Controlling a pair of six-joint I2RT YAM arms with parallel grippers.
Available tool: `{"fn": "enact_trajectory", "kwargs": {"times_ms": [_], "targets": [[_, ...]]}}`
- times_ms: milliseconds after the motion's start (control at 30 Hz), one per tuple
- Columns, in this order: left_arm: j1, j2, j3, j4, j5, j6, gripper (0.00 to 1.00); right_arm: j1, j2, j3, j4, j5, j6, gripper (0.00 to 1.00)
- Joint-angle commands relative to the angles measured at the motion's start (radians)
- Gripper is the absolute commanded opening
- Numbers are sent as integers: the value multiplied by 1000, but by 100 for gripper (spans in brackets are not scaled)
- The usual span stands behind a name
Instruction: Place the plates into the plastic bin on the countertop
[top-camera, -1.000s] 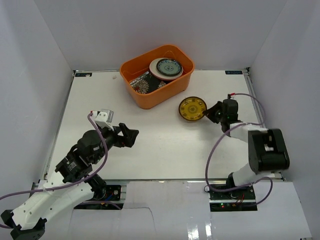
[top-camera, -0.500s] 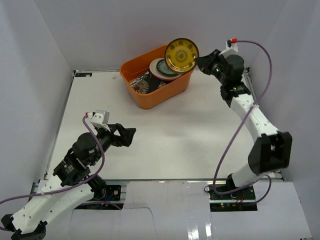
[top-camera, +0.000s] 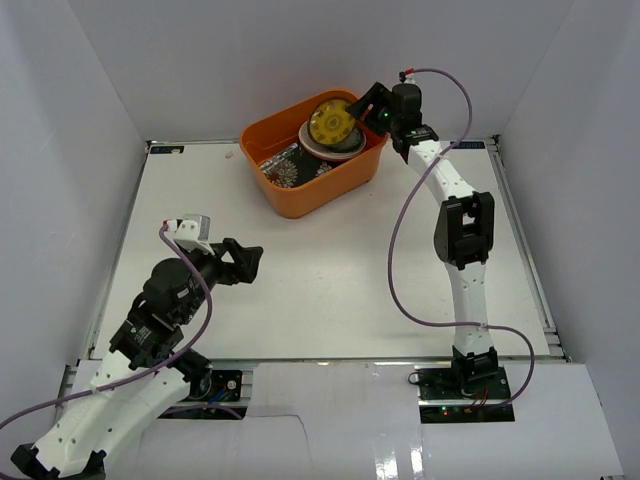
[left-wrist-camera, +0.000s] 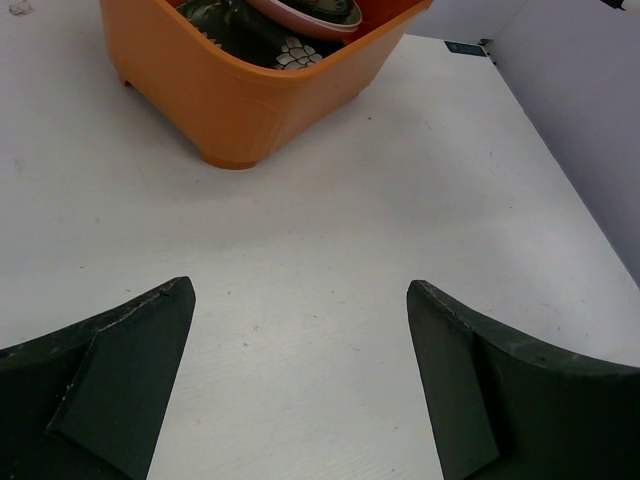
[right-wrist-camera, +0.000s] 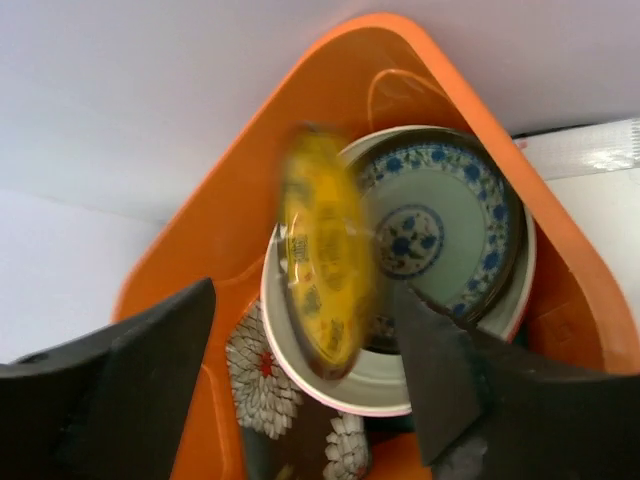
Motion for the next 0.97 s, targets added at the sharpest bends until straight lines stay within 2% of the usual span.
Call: {"fn": "enact_trajectory", "kwargs": {"times_ms": [0,67,233,267,367,400,433,467,500,533,567,600,633,700,733,833,933], "targets": [[40,9,-15,28,71,12,98,14,-29,138,-52,40,-5,83],[64,17,-16,37,91,12,98,10,-123,20,-4,39,-37,98],[107,23,-13,43,97,1,98,2,-364,-233,63,19,-140,94],[118,11,-15,46,96,-1,98,2,-475,-378,89,-6,-152,93],[126,0,-18,55,88,-10,98,5,-733,-627,201,-32,-212,90],[126,2,-16,55,93,-13,98,5,-807,-801,220,-33,-248,90],[127,3,-10,54,100,-25,98,10,-952,-894,261,-43,-270,90],[127,5,-7,55,106,-33,98,11,-1021,-983,271,-46,-289,90],[127,6,-4,54,109,-39,98,13,-1098,-1149,269,-43,-305,90],[127,8,5,48,106,-54,98,17,-1248,-1230,251,-40,-331,90],[127,8,10,40,102,-63,98,17,-1320,-1381,239,-32,-341,90],[127,6,14,31,94,-70,98,19,-1402,-1454,229,-24,-350,90],[127,-1,19,3,87,-76,98,22,-1556,-1515,197,9,-371,90],[127,-15,25,-55,62,-91,98,22,-1704,-1662,150,43,-388,90],[129,-38,22,-73,54,-97,98,22,-1834,-1697,99,54,-405,90],[127,-99,-13,-106,60,-122,98,22,-2018,-1790,44,72,-407,90],[129,-144,-79,-86,47,-181,97,22,-2077,-1814,67,46,-387,90]]}}
